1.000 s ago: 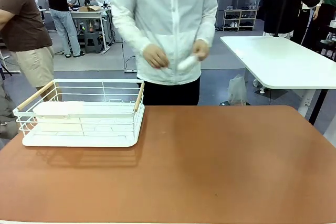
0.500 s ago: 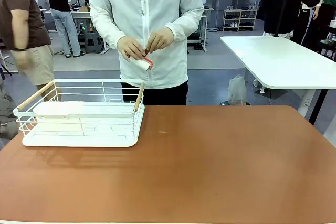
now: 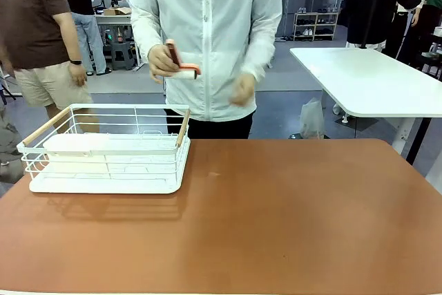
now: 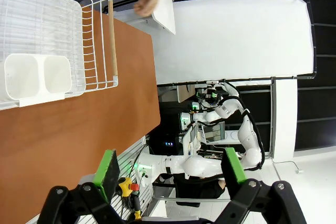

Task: Clean the table.
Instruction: Pick up the Lint Roller when the human hands it over.

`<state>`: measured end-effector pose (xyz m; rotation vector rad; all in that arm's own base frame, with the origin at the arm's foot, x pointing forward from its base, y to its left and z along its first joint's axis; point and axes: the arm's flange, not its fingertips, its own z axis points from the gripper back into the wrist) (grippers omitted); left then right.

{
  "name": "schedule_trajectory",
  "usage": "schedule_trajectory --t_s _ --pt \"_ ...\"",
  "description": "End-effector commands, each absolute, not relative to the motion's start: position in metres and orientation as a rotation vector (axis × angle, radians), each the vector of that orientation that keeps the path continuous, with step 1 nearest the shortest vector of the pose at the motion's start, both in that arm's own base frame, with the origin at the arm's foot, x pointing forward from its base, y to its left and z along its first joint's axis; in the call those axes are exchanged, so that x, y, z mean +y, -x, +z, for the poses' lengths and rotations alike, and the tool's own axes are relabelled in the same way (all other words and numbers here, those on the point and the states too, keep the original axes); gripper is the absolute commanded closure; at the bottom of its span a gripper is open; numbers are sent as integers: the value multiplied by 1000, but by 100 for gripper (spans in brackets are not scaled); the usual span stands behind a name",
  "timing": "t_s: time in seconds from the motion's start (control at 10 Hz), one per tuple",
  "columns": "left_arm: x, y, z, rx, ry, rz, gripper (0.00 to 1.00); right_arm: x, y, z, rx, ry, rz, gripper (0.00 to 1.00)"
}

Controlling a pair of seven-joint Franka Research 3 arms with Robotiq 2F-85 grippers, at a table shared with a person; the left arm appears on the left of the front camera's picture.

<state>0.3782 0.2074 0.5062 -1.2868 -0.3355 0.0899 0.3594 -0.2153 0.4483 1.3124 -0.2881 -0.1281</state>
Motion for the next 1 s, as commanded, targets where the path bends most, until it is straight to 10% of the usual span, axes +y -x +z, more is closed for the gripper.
schedule_trajectory --t_s 0.0,0.9 --pt "209 -377 507 -339 1294 90 0 -215 -359 449 -292 -1315 -126 0" --pt "209 -377 507 -339 1294 90 0 -215 -359 449 -292 -1315 -126 0"
